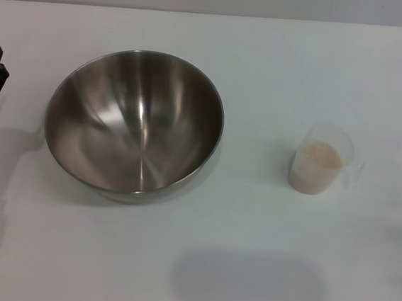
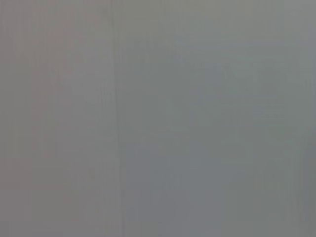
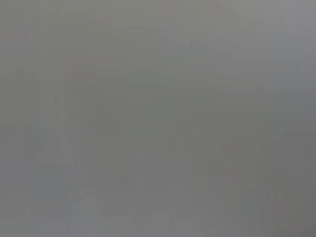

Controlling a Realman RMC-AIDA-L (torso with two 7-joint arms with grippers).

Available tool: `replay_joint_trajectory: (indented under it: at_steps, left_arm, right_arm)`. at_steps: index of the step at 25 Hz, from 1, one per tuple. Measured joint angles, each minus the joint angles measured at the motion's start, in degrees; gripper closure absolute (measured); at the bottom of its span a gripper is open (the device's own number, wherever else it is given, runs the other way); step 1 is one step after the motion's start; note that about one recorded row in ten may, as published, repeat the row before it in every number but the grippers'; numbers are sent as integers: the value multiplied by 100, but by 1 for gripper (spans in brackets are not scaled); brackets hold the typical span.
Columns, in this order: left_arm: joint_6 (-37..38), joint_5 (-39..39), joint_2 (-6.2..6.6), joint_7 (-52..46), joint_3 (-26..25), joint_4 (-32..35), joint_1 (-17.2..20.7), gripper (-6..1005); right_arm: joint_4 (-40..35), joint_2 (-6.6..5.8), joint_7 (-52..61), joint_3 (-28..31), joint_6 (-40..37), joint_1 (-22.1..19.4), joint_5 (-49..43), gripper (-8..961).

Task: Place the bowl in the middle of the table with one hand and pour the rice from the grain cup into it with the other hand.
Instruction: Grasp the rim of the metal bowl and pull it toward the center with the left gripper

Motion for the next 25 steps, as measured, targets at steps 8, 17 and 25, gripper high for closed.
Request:
replay_joint_trajectory:
  at_steps: [8,17,25]
  left_arm:
    - [86,-4,2,20,29,-143,13,174]
    - [-1044,20,171,785,-349,-1692,143,177]
    - [-5393,664,402,1476,-1582,-5040,814,180]
  right_arm:
    - [0,-3,1,-57,9,15,-4,116]
    - [0,-2,0,-68,-3,12,-4,115]
    - [0,-7,-10,-68,-4,16,-1,116]
